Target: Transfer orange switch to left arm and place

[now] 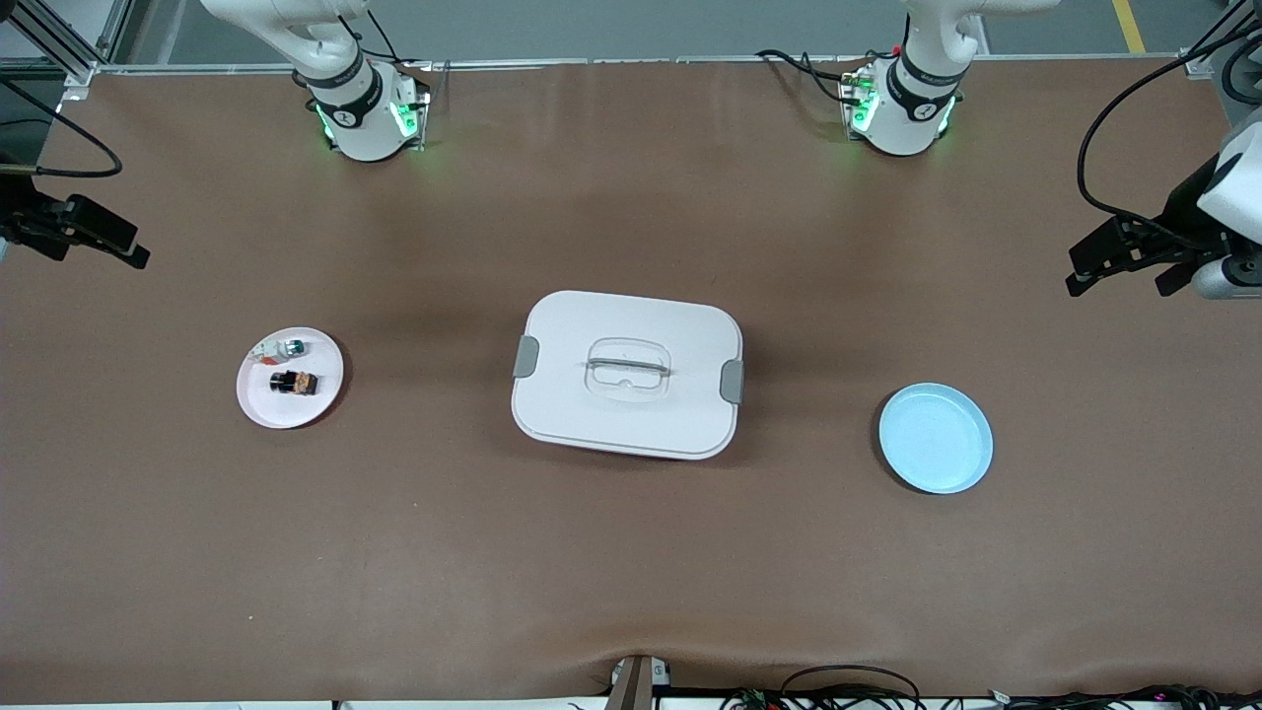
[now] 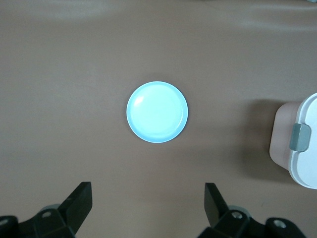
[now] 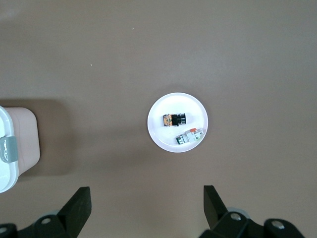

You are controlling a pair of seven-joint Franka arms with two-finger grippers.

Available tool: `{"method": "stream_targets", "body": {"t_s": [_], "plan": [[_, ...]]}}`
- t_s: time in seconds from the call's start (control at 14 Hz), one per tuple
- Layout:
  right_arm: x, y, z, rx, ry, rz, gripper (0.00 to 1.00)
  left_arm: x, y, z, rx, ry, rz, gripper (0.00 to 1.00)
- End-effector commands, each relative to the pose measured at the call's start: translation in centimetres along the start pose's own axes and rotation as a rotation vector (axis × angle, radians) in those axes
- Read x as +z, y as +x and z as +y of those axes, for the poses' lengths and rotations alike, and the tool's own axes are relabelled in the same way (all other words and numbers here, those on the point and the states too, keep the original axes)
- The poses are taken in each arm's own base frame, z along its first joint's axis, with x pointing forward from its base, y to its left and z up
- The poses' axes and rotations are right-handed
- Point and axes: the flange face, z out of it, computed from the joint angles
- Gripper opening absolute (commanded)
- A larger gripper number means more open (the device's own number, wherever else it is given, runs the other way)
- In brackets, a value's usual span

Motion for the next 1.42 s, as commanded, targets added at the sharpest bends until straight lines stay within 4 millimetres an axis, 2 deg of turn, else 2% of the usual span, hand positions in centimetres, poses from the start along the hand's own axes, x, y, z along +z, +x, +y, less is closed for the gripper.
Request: {"method": "stream_targets", "body": {"t_s": [0.0, 0.28, 0.43, 0.5, 0.71, 0.93, 1.21, 1.35], "plan": [[-0.4, 0.9, 0.4, 0.015, 0.011, 0.009, 1.00, -0.5, 0.1, 0.0, 0.013, 0.018, -0.007, 1.00], [1.1, 1.8, 0.2, 0.012, -0.001, -0.012, 1.00, -0.5, 0.1, -0.1, 0.013, 0.017, -0.007, 1.00], [4.1, 3.2, -0.3, 0.006, -0.014, -0.062, 1.00, -0.5, 0.1, -0.1, 0.013, 0.017, -0.007, 1.00], [6.8, 4.3, -0.7, 0.003, -0.023, -0.109, 1.00, -0.5, 0.1, -0.1, 0.013, 0.017, -0.007, 1.00], [7.9, 5.1, -0.6, 0.002, -0.029, -0.121, 1.00, -0.5, 0.1, -0.1, 0.013, 0.017, -0.007, 1.00], [12.0, 7.2, -0.5, 0.007, -0.042, -0.173, 1.00, -0.5, 0.1, -0.1, 0.013, 0.017, -0.007, 1.00], [16.4, 9.6, 2.0, 0.050, -0.043, -0.157, 1.00, -0.5, 0.1, -0.2, 0.012, 0.017, -0.007, 1.00], [21.2, 9.9, 4.2, 0.079, -0.043, -0.121, 1.00, -0.5, 0.1, -0.2, 0.012, 0.017, -0.007, 1.00]]}}
